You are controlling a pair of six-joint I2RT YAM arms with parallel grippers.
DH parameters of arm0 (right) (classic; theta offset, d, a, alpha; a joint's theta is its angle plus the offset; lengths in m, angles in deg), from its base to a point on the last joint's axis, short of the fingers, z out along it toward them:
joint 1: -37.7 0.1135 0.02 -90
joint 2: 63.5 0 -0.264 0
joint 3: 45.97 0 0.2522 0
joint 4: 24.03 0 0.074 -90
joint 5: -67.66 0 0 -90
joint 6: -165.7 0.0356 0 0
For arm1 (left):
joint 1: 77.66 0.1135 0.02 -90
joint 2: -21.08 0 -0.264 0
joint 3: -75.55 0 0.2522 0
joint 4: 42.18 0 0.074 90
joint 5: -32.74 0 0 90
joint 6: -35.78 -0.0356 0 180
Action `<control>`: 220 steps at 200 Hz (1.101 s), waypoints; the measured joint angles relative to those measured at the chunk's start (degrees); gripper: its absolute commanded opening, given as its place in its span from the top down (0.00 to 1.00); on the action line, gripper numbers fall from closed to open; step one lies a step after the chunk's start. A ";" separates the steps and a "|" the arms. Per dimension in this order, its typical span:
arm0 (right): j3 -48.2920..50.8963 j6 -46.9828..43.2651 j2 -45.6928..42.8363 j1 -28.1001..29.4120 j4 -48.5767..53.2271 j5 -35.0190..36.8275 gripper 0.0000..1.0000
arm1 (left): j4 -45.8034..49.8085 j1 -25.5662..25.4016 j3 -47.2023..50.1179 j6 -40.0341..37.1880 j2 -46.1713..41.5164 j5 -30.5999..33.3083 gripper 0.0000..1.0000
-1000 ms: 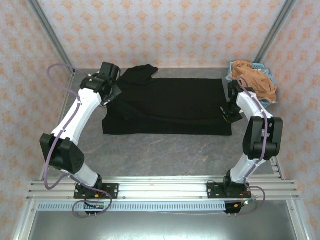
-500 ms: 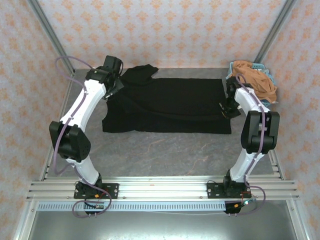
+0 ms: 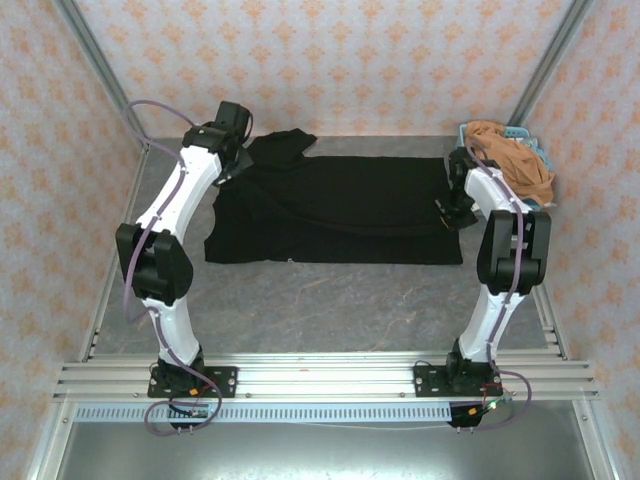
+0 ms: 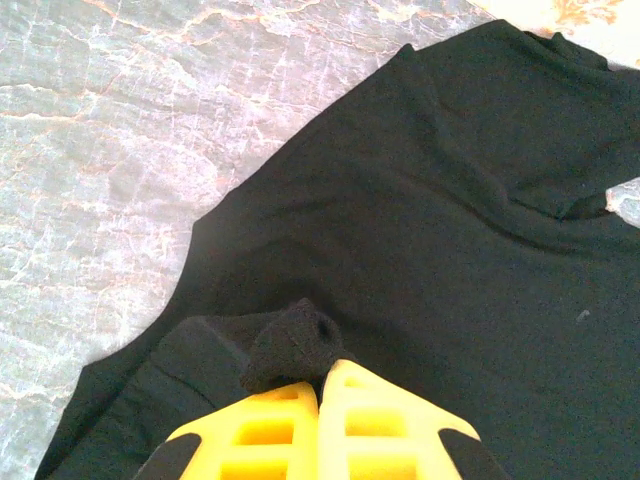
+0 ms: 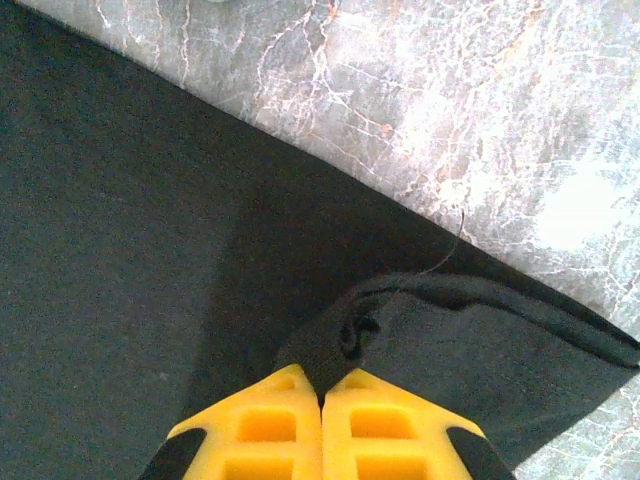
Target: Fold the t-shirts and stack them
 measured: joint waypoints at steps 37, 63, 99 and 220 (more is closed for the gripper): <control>-2.78 -0.98 2.23 0.00 -0.04 0.46 0.53 | 0.15 1.36 -6.27 -2.25 7.74 -3.19 0.56; -4.57 -3.58 1.75 -0.02 0.07 1.29 0.40 | 0.59 2.84 -8.44 -3.06 10.88 -4.79 0.29; 1.57 -6.27 -6.51 -0.09 -0.44 1.53 0.31 | 0.28 6.10 5.42 -2.71 1.07 -7.19 0.31; 33.53 -11.28 -23.23 -7.13 -10.21 -7.08 0.32 | -14.25 17.29 51.87 7.61 -16.90 -24.63 0.44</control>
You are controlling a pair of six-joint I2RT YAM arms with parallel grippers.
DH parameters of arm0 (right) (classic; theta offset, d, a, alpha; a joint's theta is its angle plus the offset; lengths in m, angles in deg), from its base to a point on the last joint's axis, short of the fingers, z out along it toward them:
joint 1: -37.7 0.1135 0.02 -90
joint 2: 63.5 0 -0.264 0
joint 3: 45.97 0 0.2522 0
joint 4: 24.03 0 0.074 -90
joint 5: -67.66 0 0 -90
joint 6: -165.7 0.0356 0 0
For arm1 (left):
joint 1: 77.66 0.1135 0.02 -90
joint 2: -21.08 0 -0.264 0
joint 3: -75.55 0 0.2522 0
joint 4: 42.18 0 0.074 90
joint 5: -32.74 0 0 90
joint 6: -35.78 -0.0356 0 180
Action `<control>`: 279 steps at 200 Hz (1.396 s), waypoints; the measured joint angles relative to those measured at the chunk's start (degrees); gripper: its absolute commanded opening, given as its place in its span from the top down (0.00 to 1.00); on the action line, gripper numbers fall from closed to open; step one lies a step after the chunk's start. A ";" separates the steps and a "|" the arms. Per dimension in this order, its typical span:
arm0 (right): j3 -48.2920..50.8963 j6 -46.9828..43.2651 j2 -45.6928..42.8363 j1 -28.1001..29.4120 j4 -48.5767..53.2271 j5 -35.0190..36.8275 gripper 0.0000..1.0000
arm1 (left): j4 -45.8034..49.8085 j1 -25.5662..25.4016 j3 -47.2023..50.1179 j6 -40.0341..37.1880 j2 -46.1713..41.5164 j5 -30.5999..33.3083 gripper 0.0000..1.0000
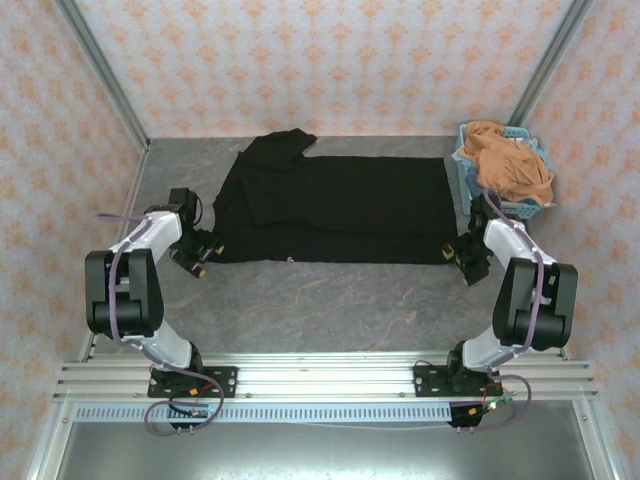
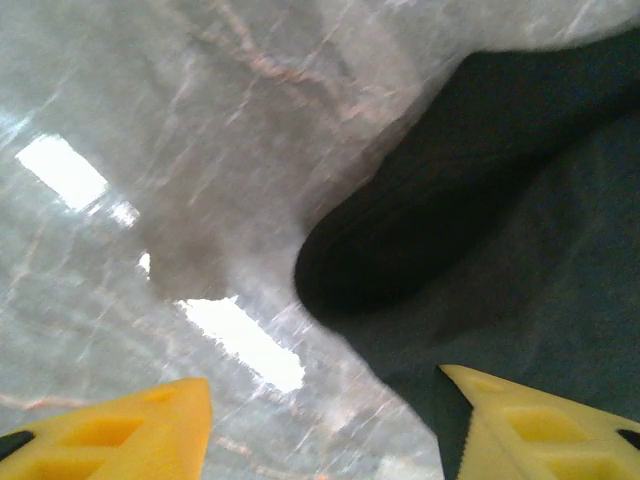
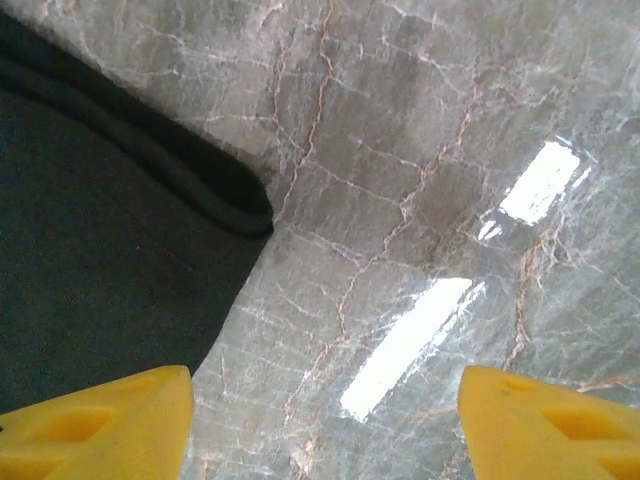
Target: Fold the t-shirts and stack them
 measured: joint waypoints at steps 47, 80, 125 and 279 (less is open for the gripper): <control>0.33 -0.20 3.85 -0.35 -3.58 -0.37 0.40 | -6.12 0.09 -0.02 0.09 4.04 0.35 0.64; -0.55 0.13 6.97 -0.37 -4.76 -0.20 0.60 | -6.67 0.15 -1.18 -0.44 5.79 1.38 0.92; -4.17 -0.15 9.75 -0.37 -3.34 -0.20 1.00 | -5.95 0.81 -4.57 -2.05 6.01 3.93 1.00; 13.11 6.99 -9.97 5.07 9.68 6.25 1.00 | 9.14 0.83 13.70 -3.08 -17.59 14.49 1.00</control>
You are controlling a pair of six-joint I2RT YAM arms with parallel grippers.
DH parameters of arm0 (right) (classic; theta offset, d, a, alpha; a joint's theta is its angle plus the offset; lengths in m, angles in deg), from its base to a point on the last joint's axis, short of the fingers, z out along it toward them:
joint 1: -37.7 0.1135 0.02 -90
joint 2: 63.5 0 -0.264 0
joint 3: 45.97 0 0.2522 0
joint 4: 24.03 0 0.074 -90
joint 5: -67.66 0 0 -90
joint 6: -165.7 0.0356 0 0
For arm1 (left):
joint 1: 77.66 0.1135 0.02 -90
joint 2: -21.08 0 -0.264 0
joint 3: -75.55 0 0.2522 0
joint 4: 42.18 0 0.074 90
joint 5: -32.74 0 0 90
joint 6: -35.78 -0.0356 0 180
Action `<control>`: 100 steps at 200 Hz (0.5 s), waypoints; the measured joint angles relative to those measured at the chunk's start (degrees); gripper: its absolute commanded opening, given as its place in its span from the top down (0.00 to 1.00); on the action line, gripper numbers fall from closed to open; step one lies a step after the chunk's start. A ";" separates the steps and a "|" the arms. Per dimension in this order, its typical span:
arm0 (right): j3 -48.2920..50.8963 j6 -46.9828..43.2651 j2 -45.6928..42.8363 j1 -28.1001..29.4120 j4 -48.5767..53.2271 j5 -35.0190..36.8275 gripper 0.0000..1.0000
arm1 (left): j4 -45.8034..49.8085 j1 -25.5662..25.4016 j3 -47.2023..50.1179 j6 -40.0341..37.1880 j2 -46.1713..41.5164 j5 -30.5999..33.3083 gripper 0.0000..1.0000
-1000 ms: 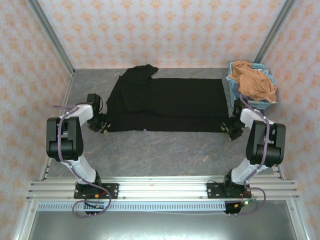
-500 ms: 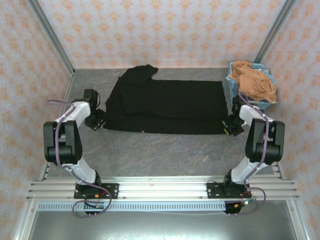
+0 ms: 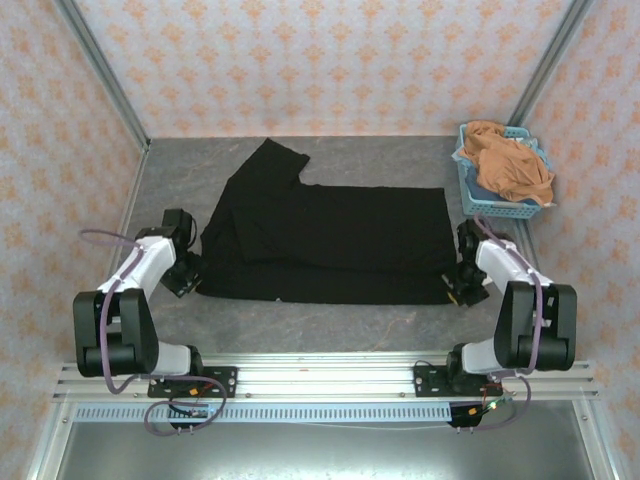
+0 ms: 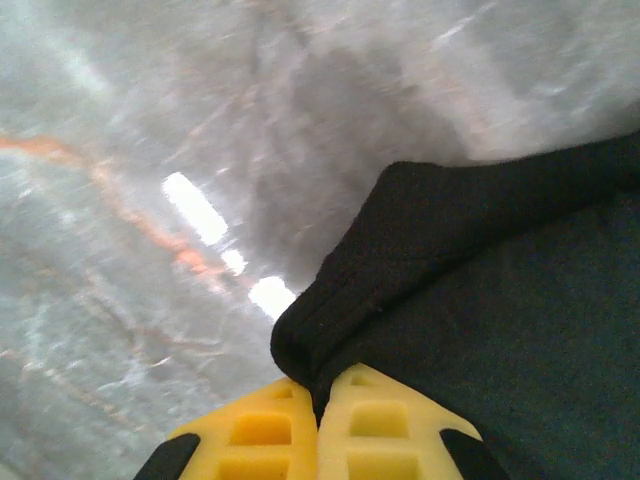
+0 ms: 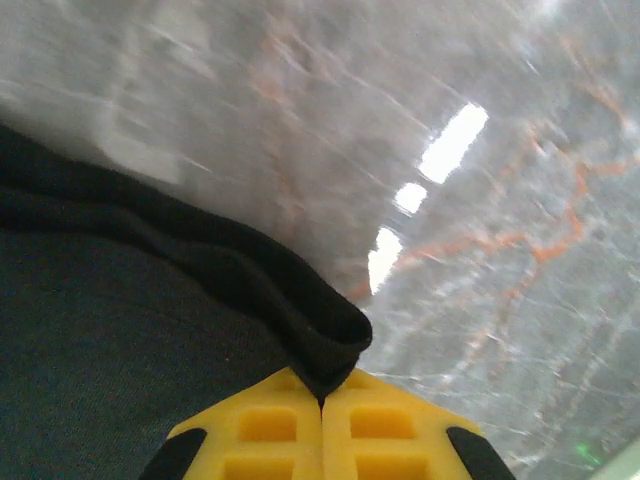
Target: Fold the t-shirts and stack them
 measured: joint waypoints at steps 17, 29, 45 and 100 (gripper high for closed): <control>0.50 0.74 -1.14 0.28 0.81 0.00 0.82 | 1.51 0.00 0.55 0.70 -2.54 1.09 0.92; 0.48 1.44 -1.42 0.28 1.01 0.59 0.65 | 1.79 0.00 0.55 1.18 -2.93 1.51 0.66; 0.33 1.46 -2.27 0.26 1.77 2.47 0.51 | 2.58 0.24 0.39 2.19 -3.08 2.99 0.47; -4.66 -0.31 -11.41 2.23 0.50 1.09 0.39 | 3.08 -4.76 -9.55 6.08 -3.19 1.42 0.37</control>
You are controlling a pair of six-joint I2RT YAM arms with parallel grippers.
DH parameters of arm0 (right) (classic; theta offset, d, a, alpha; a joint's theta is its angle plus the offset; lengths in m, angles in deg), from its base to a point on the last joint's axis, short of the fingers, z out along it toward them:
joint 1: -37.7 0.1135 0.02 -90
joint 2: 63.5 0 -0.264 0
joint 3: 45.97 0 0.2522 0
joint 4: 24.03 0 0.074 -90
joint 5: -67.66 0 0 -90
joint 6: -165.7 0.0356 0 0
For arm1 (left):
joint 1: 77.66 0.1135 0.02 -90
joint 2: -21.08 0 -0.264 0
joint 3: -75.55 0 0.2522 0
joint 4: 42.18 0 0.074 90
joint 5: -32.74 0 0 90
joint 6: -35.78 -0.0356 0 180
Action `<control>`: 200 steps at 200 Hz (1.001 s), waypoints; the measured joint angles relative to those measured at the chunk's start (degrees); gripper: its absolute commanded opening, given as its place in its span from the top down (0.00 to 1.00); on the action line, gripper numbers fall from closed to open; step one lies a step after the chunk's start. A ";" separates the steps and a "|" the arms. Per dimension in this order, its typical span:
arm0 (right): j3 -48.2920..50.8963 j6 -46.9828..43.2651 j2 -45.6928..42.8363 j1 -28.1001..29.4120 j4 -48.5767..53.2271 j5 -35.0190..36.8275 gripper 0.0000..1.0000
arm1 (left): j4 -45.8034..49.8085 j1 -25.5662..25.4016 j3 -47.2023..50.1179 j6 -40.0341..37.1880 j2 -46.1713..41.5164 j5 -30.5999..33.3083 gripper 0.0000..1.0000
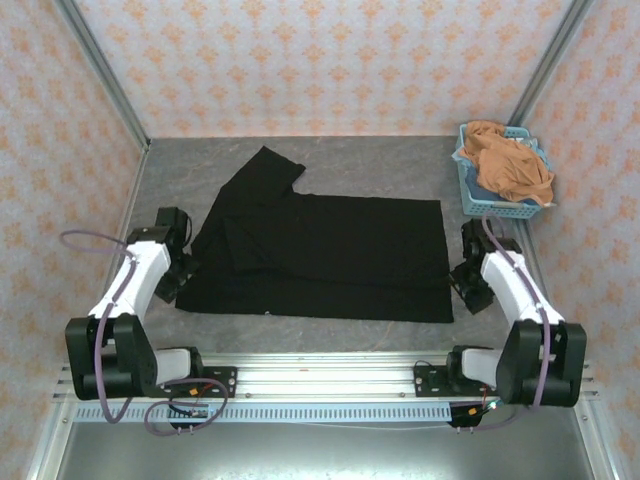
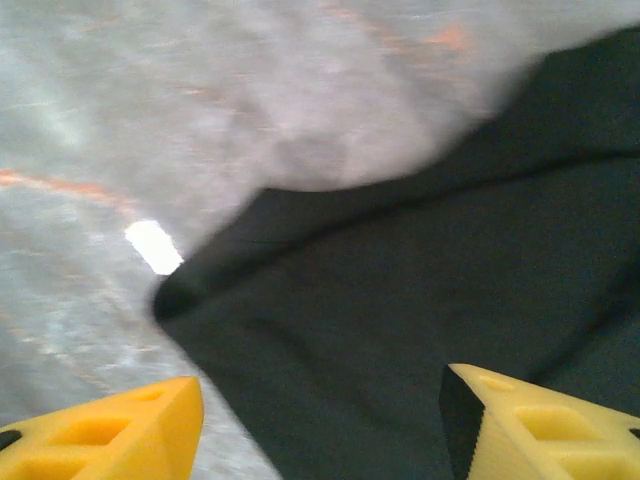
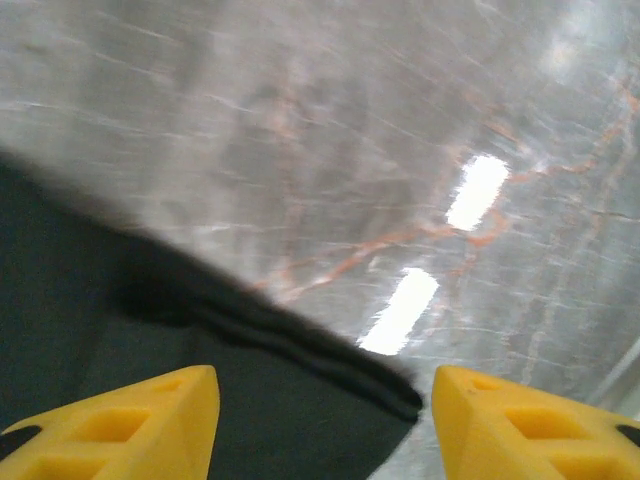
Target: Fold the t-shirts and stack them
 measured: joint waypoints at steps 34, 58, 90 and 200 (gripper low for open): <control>-0.20 -1.27 2.62 3.19 -4.61 -6.19 0.38 | -6.71 -6.93 1.07 6.51 2.27 -7.54 0.36; -0.20 -1.25 3.30 4.66 -7.65 -10.23 0.36 | -11.82 -9.25 4.13 11.45 6.58 -11.80 0.37; -0.20 -1.22 3.80 7.06 -13.94 -17.42 0.34 | -15.96 -9.66 4.44 15.04 10.78 -13.86 0.43; -0.17 0.72 4.68 10.80 -20.20 -25.14 0.35 | -20.50 -11.69 0.94 17.77 17.64 -13.79 1.00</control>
